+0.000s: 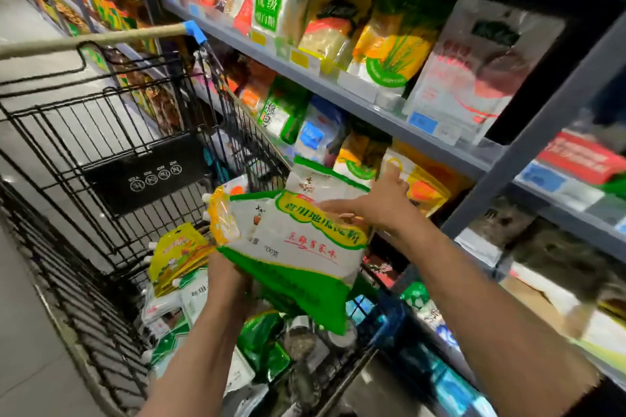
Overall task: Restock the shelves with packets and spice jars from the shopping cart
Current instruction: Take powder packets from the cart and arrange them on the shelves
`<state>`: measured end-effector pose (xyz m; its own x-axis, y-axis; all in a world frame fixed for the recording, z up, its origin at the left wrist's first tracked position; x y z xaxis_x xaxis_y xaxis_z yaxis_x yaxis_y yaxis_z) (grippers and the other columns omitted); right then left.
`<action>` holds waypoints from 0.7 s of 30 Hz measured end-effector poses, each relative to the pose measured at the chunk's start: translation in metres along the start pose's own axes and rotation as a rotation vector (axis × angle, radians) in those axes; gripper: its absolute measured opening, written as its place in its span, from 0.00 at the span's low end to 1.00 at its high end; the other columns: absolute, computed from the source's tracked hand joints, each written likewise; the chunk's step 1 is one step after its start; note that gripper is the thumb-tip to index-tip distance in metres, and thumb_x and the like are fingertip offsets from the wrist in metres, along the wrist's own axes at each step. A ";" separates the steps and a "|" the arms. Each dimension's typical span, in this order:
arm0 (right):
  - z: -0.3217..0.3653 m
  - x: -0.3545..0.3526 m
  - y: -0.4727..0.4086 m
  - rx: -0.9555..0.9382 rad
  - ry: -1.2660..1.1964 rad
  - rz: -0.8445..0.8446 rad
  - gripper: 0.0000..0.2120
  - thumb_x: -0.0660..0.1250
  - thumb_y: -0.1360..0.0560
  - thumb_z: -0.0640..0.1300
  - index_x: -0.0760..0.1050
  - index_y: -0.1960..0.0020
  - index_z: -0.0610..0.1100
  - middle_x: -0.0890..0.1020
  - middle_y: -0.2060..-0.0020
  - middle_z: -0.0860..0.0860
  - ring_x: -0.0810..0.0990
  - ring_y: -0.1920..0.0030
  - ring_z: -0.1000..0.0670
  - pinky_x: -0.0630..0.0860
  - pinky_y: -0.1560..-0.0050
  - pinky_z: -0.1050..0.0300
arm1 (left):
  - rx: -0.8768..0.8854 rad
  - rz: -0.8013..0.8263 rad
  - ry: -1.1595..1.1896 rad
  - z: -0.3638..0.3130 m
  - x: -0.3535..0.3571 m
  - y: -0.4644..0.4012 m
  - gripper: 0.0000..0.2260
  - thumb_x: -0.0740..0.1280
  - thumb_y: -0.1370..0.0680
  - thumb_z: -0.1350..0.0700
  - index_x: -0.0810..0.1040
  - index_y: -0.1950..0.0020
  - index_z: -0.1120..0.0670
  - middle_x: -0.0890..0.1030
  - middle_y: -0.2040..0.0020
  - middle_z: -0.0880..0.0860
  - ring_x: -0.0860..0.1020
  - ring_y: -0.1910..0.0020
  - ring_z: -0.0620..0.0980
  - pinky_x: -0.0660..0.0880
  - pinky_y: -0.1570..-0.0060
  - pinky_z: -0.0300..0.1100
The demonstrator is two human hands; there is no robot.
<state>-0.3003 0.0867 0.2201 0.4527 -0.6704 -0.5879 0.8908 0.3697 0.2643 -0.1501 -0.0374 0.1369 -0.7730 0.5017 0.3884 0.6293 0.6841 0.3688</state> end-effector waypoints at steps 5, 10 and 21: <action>-0.057 -0.026 0.038 0.085 -0.529 -0.084 0.36 0.82 0.43 0.38 0.71 0.39 0.37 0.82 0.46 0.44 0.83 0.52 0.49 0.81 0.56 0.53 | -0.071 -0.066 -0.155 0.017 0.028 -0.010 0.11 0.57 0.22 0.56 0.68 0.65 0.53 0.74 0.79 0.45 0.72 0.68 0.48 0.74 0.70 0.37; -0.107 -0.090 0.049 0.136 -0.573 -0.244 0.24 0.79 0.45 0.32 0.78 0.51 0.39 0.84 0.59 0.44 0.83 0.60 0.44 0.81 0.55 0.47 | -0.050 0.093 -0.354 0.027 0.075 0.031 0.11 0.69 0.25 0.64 0.76 0.68 0.59 0.74 0.77 0.55 0.72 0.77 0.47 0.74 0.72 0.43; -0.184 -0.274 0.176 -0.092 -0.620 -0.379 0.15 0.70 0.36 0.23 0.80 0.57 0.41 0.85 0.67 0.48 0.83 0.68 0.50 0.81 0.64 0.55 | 0.014 0.547 -0.221 0.071 0.213 0.155 0.05 0.67 0.24 0.66 0.81 0.57 0.60 0.85 0.66 0.56 0.82 0.71 0.52 0.80 0.72 0.46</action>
<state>-0.2755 0.4539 0.2872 0.0777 -0.9939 -0.0786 0.9961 0.0742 0.0467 -0.2236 0.2131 0.2168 -0.3357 0.8812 0.3329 0.9413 0.3010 0.1527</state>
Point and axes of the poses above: each hand's wrist, its own y-axis away from the middle knuckle, its own x-axis out of the palm, z = x × y, the point moved 1 cm from there along -y, towards the middle knuckle
